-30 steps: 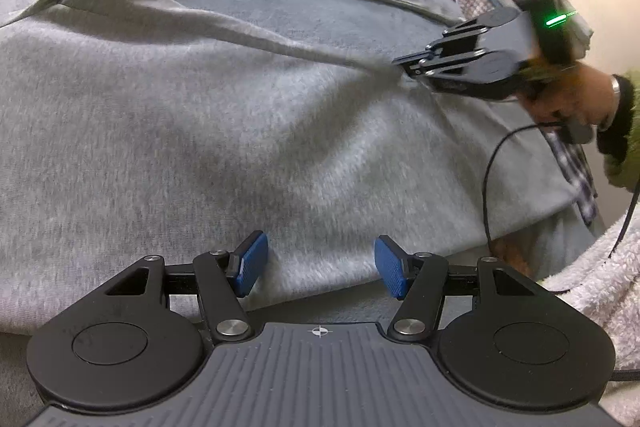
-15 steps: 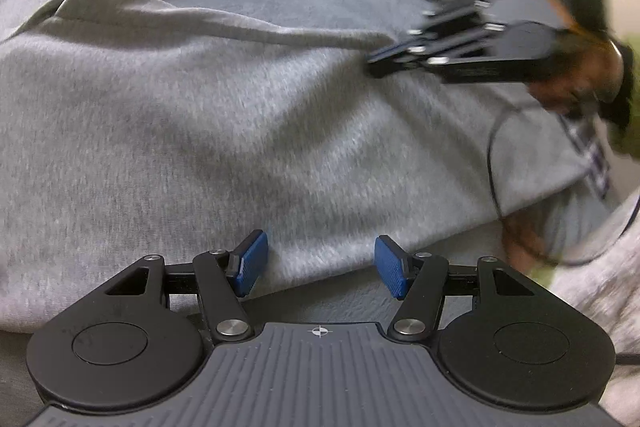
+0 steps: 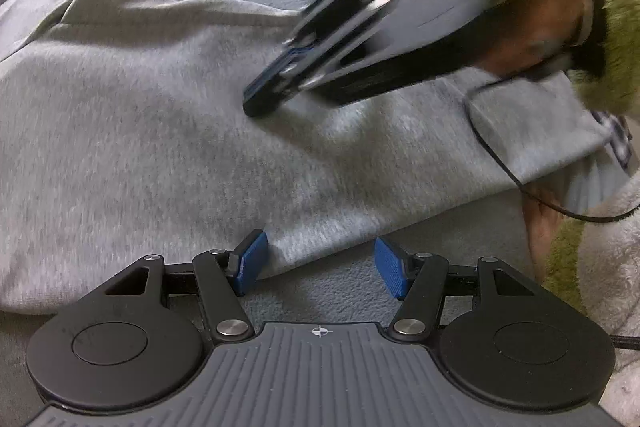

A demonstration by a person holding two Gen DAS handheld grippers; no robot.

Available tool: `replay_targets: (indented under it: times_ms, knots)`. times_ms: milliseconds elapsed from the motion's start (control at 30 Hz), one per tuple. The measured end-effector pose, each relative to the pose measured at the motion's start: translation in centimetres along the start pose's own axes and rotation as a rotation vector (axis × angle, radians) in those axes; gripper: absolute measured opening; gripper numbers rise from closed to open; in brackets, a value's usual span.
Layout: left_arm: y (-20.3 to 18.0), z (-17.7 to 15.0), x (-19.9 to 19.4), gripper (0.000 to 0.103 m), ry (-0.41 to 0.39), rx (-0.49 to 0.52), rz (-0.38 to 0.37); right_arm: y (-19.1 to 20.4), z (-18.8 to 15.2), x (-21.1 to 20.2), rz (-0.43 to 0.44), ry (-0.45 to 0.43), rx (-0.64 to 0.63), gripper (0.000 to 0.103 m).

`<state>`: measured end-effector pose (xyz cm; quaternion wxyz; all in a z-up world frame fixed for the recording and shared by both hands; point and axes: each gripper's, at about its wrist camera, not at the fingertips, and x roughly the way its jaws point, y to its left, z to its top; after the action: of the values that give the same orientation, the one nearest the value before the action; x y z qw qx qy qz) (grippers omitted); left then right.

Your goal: Fold clothes

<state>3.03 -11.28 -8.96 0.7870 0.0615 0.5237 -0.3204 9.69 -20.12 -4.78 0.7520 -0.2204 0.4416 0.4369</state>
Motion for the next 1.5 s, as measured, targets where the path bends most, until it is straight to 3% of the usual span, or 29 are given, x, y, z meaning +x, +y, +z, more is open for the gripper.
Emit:
replay_targets:
  times_ms: [67, 100, 167, 300, 333, 400, 533, 633, 667, 800, 933, 1067, 1167, 1267, 1333, 1400, 1500]
  knots:
    - [-0.1, -0.2, -0.2, 0.060, -0.001, -0.002, 0.003, -1.6, 0.6, 0.5, -0.087, -0.015, 0.065, 0.000]
    - [0.0, -0.3, -0.2, 0.060, -0.002, -0.006, 0.001, -2.8, 1.1, 0.1, -0.113, -0.030, 0.145, 0.000]
    - [0.2, -0.5, -0.3, 0.060, 0.001, -0.015, -0.004, -3.7, 1.7, -0.9, -0.132, -0.067, 0.185, 0.000]
    - [0.6, -0.3, -0.3, 0.060, 0.001, -0.035, -0.021, -2.1, 2.0, -1.0, 0.153, -0.088, 0.177, 0.000]
    - [0.7, -0.3, -0.3, 0.060, 0.000, -0.041, -0.026, -1.1, 2.1, -0.3, 0.171, -0.073, 0.152, 0.000]
    - [0.9, -0.4, -0.4, 0.061, -0.006, -0.054, -0.033, -0.1, 2.1, 1.9, 0.076, -0.038, 0.127, 0.000]
    - [1.2, -0.8, -0.9, 0.061, -0.009, -0.072, -0.039, -6.6, 2.7, 2.7, 0.029, -0.118, 0.458, 0.000]
    - [1.7, -0.8, -1.4, 0.061, -0.008, -0.110, -0.050, -8.7, 2.3, 0.4, -0.054, -0.204, 0.555, 0.001]
    - [2.0, -0.7, -1.7, 0.061, -0.012, -0.125, -0.052, -9.2, 1.9, -0.8, -0.065, -0.251, 0.576, 0.001]
    - [3.2, 0.1, -3.3, 0.061, -0.063, -0.154, -0.060, -11.1, -2.4, -6.6, 0.028, -0.441, 0.752, 0.001]
    - [3.3, 1.5, -3.2, 0.061, -0.074, -0.143, -0.075, -11.1, -7.7, -8.9, 0.182, -0.393, 0.907, 0.002]
    - [1.3, 2.5, -0.9, 0.061, -0.047, -0.084, -0.065, -9.4, -12.9, -6.6, 0.263, -0.269, 1.030, 0.002]
    - [0.0, 2.6, 1.1, 0.061, -0.004, -0.042, -0.013, -10.1, -15.8, -5.9, 0.067, -0.242, 1.110, 0.001]
    - [-0.9, 2.3, 1.1, 0.061, -0.003, 0.006, 0.030, -12.9, -19.7, -8.3, -0.141, -0.349, 1.263, 0.000]
    - [-1.2, 2.3, 1.0, 0.061, 0.002, 0.016, 0.048, -13.8, -21.3, -11.2, -0.361, -0.386, 1.287, 0.002]
    - [-1.4, 2.2, 0.8, 0.061, 0.007, 0.017, 0.060, -14.0, -22.4, -12.9, -0.397, -0.408, 1.296, 0.002]
    - [-1.2, 2.3, 1.0, 0.061, 0.011, 0.010, 0.063, -12.0, -22.2, -12.9, -0.225, -0.394, 1.207, 0.003]
